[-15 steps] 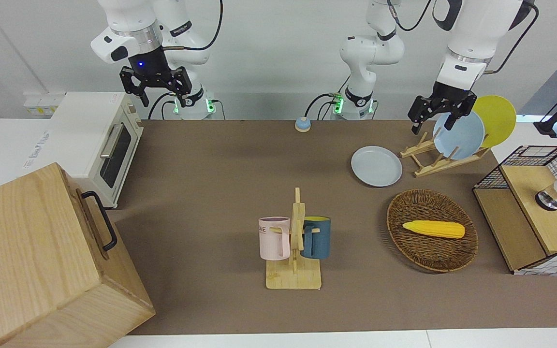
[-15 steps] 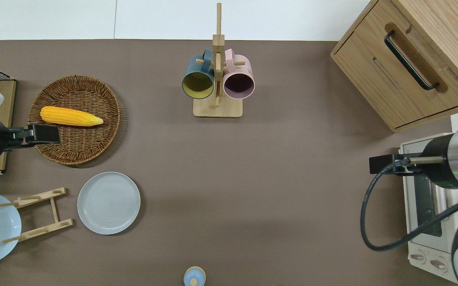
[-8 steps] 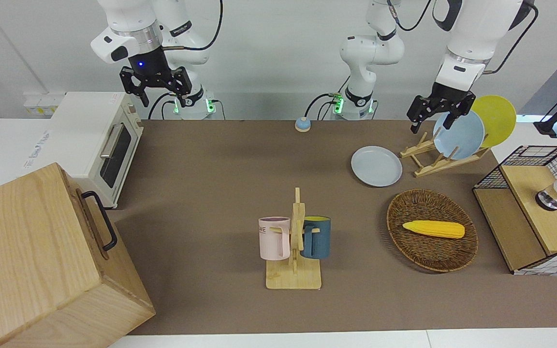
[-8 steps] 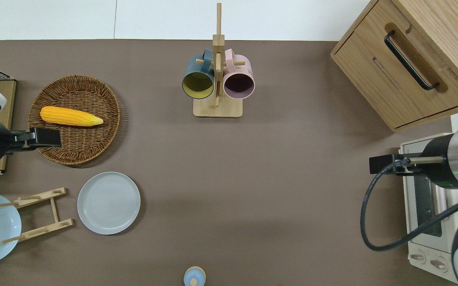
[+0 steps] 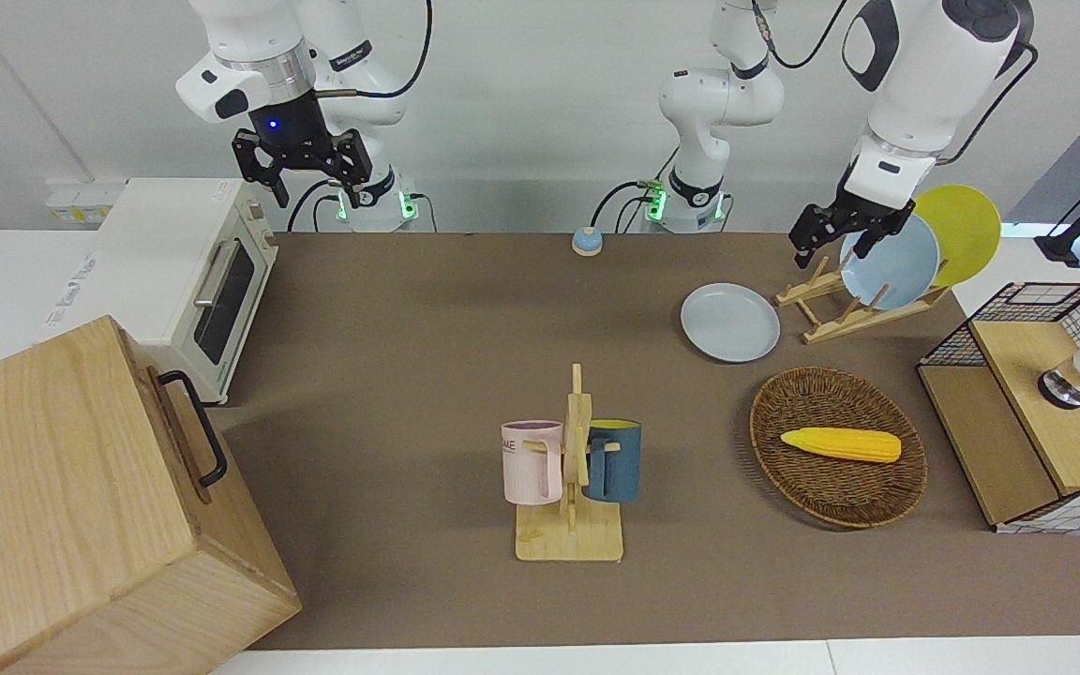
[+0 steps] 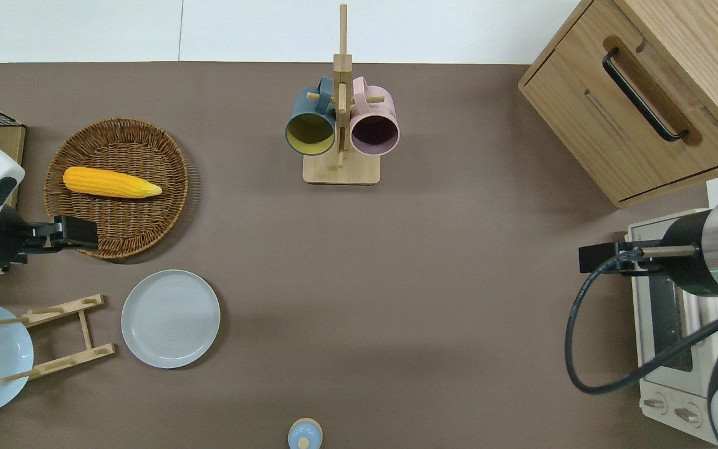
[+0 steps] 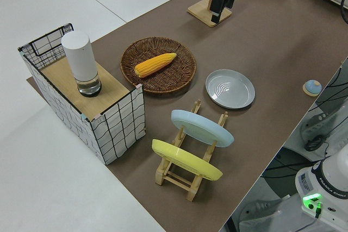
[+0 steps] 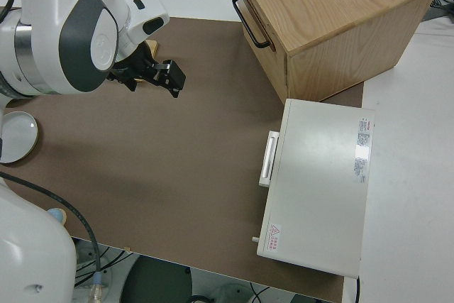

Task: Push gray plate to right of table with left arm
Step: 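Move the left gripper down to the gray plate's rim nearest the basket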

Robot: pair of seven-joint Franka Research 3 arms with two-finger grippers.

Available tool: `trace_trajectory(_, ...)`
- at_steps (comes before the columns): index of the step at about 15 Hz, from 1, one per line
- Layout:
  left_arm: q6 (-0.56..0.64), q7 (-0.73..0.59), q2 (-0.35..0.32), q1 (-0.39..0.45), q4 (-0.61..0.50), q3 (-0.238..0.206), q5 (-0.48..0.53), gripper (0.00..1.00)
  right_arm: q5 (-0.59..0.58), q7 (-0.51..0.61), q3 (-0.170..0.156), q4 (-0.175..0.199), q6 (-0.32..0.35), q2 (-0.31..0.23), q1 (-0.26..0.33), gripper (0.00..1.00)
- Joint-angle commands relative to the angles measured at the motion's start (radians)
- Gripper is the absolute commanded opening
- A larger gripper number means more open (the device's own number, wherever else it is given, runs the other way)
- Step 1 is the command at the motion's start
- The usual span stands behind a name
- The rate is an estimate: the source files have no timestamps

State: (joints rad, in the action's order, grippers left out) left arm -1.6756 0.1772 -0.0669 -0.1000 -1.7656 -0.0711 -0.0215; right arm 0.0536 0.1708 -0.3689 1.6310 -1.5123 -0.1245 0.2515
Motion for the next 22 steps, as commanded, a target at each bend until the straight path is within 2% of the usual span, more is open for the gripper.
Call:
trace_trajectory(1, -0.010, -0.005, -0.013, -0.021, -0.106, -0.047, -0.011, 0.98, 0.022, 0.010, -0.015, 0.027, 0.000, -0.027, 0.025, 0.996)
trace_trajectory(3, -0.016, -0.013, -0.014, -0.020, -0.141, -0.050, -0.011, 0.98, 0.022, 0.010, -0.015, 0.027, 0.000, -0.027, 0.025, 0.996)
trace_trajectory(6, -0.044, -0.016, -0.017, -0.020, -0.196, -0.081, -0.008, 0.98, 0.022, 0.010, -0.015, 0.027, 0.000, -0.027, 0.025, 0.996)
trace_trajectory(11, -0.148, -0.024, -0.036, -0.020, -0.329, -0.127, -0.005, 0.98, 0.022, 0.010, -0.015, 0.027, 0.000, -0.027, 0.025, 0.996)
trace_trajectory(16, -0.292, -0.166, -0.041, -0.014, -0.469, -0.168, 0.017, 0.97, 0.022, 0.010, -0.015, 0.027, 0.000, -0.027, 0.025, 0.996)
trace_trajectory(20, -0.374, -0.177, -0.039, -0.014, -0.564, -0.183, 0.078, 0.97, 0.022, 0.010, -0.015, 0.027, 0.001, -0.027, 0.025, 0.996)
trace_trajectory(22, -0.429, -0.259, -0.037, -0.012, -0.621, -0.184, 0.091, 0.96, 0.022, 0.010, -0.015, 0.027, 0.000, -0.027, 0.025, 0.996)
